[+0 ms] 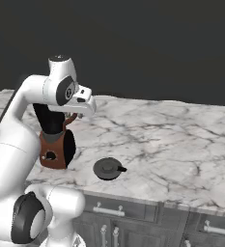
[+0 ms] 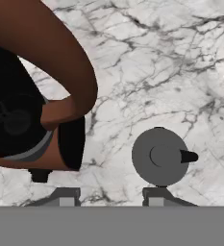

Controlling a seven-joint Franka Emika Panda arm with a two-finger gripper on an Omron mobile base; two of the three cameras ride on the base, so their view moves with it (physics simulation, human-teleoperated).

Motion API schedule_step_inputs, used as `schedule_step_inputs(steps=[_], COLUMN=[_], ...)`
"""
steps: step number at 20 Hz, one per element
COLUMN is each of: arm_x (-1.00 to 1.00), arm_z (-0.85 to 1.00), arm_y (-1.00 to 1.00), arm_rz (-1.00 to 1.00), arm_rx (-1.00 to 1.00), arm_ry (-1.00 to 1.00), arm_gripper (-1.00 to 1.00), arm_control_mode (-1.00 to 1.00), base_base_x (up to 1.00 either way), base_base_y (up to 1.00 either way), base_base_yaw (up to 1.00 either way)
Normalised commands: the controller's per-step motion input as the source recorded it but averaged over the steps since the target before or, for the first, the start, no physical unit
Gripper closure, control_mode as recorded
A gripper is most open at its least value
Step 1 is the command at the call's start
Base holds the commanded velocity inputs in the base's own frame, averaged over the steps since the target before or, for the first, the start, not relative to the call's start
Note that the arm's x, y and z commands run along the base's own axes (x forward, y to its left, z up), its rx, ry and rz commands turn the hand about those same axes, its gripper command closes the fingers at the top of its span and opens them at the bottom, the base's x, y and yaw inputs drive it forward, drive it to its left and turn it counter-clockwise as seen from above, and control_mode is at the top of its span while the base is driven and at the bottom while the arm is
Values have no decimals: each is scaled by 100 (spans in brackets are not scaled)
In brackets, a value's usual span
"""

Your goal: Close the lid blender by securely placing the lid on top.

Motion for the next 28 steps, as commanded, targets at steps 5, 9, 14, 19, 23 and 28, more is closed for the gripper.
schedule_step_inputs(steps=[5, 9, 14, 19, 23, 28], arm_x=[-17, -77, -51, -5, 7, 12], arm_z=[-7, -37, -54, -61, -57, -39], arm_y=[-1, -85, -100, -86, -31, -9], arm_rz=[0, 1, 14, 20, 21, 31], arm_rx=[1, 22, 27, 6, 0, 0], arm_ry=[-2, -13, -4, -4, 0, 0], arm_gripper=[-100, -100, -100, -100, -100, -100], arm_control_mode=[-100, -100, -100, -100, -100, -100], base_base_x=[0, 0, 0, 0, 0, 0], base_base_y=[0, 0, 0, 0, 0, 0], base_base_yaw=[0, 0, 0, 0, 0, 0])
